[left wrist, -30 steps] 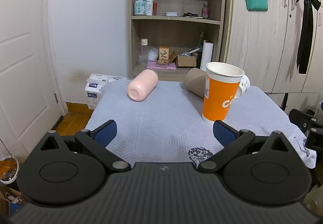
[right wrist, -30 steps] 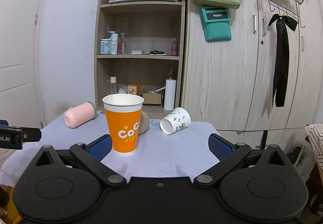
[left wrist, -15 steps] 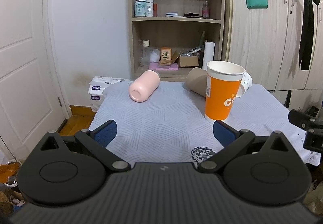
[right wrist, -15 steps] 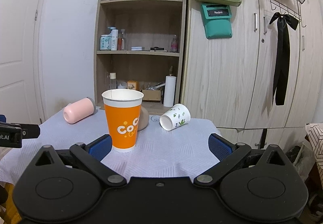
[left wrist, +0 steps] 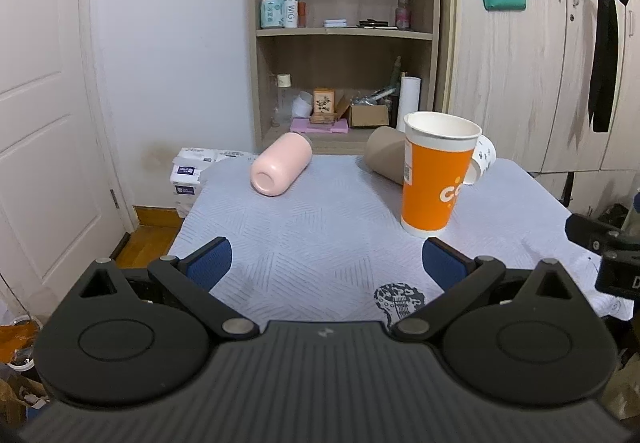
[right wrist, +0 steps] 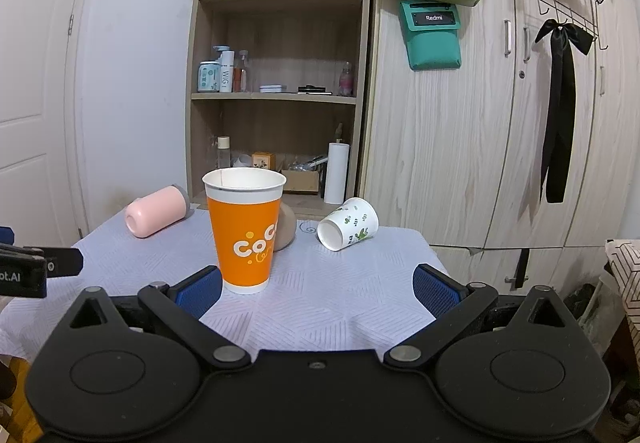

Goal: Flip cup upright

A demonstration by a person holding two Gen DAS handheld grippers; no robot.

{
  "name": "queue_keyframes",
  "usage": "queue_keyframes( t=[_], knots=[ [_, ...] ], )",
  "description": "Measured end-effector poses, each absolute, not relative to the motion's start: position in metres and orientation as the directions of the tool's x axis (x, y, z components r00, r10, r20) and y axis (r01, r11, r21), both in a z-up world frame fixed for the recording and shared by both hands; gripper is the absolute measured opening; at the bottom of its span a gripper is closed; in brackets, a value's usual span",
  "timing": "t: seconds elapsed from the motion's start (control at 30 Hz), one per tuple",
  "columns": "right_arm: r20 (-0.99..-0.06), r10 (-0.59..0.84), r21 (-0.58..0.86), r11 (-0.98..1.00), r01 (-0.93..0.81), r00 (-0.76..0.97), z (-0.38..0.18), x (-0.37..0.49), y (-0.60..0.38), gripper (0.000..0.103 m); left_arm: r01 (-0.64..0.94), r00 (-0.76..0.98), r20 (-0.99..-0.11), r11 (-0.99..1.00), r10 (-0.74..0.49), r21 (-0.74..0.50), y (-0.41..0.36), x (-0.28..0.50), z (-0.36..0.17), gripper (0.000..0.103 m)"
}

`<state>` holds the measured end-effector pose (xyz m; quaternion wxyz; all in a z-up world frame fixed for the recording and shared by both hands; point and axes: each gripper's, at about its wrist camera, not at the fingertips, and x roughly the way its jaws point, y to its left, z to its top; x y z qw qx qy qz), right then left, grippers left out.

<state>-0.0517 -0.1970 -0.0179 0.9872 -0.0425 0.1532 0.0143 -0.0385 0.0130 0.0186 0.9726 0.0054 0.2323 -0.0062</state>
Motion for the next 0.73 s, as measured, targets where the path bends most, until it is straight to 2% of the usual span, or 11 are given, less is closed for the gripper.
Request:
queue_keyframes(
  t=[0.73],
  knots=[
    [-0.299,0.012,-0.084,0.996,-0.039,0.954,-0.0176,-0.0533,-0.1973,0.103,-0.030,0.898,-0.440,1.000,0.028,0.002,0.0155,-0.0405,0.0164,0.103]
  ],
)
